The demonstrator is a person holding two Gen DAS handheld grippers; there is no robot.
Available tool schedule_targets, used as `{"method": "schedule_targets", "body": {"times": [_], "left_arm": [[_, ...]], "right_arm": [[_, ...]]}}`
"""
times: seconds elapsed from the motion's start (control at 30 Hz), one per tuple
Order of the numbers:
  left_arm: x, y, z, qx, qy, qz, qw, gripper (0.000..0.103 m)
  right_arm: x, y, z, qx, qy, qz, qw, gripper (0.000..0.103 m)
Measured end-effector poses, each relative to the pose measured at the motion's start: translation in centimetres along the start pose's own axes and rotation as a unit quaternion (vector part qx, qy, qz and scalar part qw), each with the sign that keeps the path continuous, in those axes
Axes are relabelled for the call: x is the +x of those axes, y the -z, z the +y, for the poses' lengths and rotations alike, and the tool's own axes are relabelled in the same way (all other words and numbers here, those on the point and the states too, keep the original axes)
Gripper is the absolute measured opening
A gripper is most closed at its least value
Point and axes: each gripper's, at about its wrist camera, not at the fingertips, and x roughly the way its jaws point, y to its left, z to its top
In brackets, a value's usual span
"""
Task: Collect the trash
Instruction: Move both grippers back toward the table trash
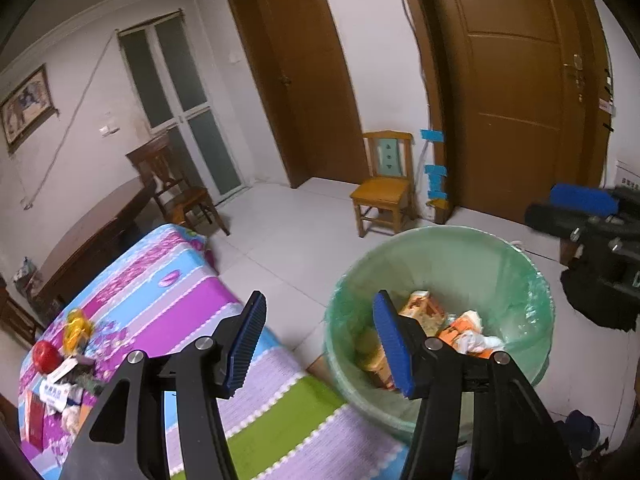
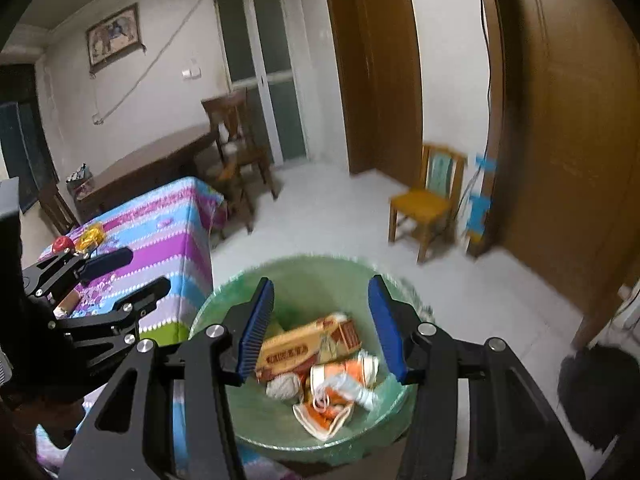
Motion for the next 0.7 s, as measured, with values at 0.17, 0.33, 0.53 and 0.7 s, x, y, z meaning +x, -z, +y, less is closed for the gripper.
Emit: {"method": "schedule_targets", "body": {"times": [0.17, 0.33, 0.53, 0.7], "left_arm": [[-1.5, 1.1, 2.0, -0.012, -0.023, -0.006, 0.9996, 0.057], [-3.0, 2.5, 4.8, -0.031, -0.049, -0.008, 0.9982, 0.057], [-5.3, 7.0, 9.2, -0.071, -0.058, 0.016, 0.9957, 0.063], [-7.1, 12.9, 13.6, -0.113, -0.075, 0.048, 0.9896, 0.064]], "right_arm": [[-1.5, -0.5, 2.0, -0.017, 0.008, -0.056, 0.998, 0.055], [-1.3, -1.0, 4.0, -0.028, -0.009, -0.075, 0.997, 0.058], [0.1, -0.5, 7.7, -0.049, -0.049, -0.062, 0.996, 0.059], [2.2, 0.3, 12.4, -0.1, -0.085, -0.039, 0.991, 0.062]]}}
